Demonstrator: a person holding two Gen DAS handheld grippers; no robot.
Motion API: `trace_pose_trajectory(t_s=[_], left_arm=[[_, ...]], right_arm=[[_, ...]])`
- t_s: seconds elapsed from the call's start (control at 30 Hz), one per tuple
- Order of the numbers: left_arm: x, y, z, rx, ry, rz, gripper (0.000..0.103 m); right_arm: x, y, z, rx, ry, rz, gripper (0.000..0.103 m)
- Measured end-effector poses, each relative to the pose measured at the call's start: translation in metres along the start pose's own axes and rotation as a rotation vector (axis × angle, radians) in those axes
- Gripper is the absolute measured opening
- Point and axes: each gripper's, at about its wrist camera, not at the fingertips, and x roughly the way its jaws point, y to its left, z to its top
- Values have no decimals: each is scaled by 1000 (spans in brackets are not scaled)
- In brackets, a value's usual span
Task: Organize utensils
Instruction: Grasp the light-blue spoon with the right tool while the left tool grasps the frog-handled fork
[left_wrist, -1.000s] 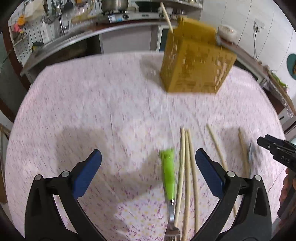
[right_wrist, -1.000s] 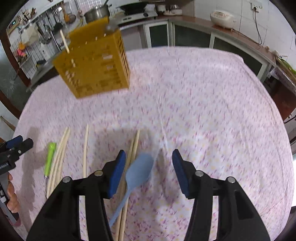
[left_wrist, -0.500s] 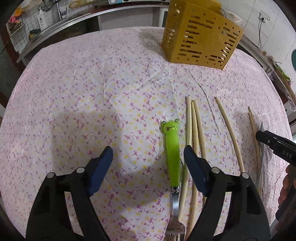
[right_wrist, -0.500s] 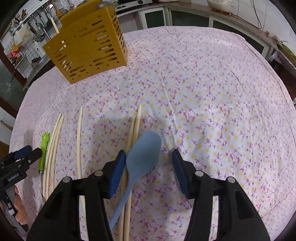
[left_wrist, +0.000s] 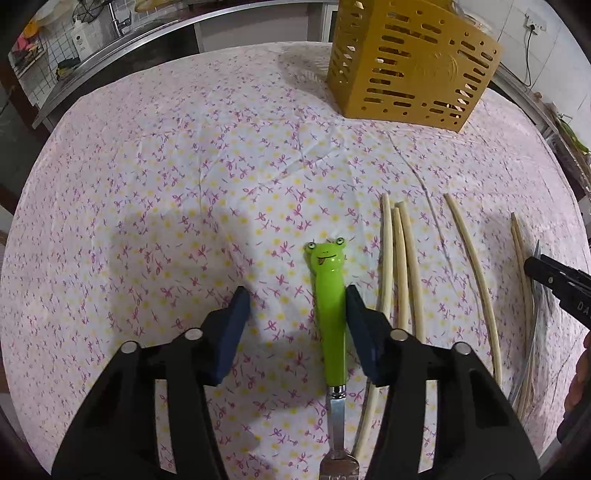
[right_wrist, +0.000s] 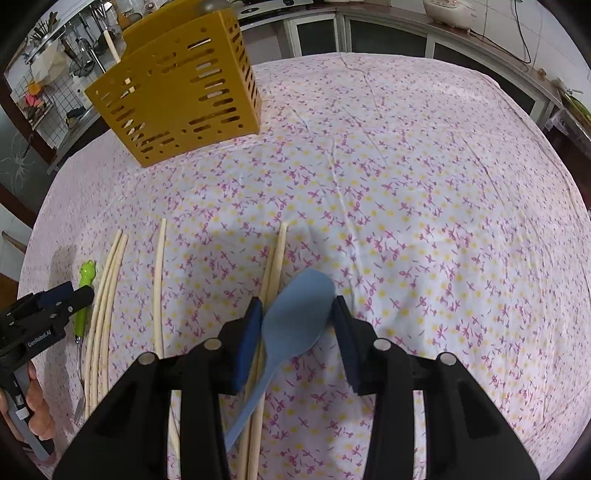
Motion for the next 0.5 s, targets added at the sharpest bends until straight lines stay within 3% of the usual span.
trace_pose_trajectory(t_s=[0.23, 0.5], left_arm=[[-2, 2, 4, 4, 0, -2, 19], [-3, 5, 3, 21, 2, 1, 18]], right_arm=[[-2, -1, -2, -17, -10, -10, 38], [1, -3, 0, -12, 0, 9, 38]])
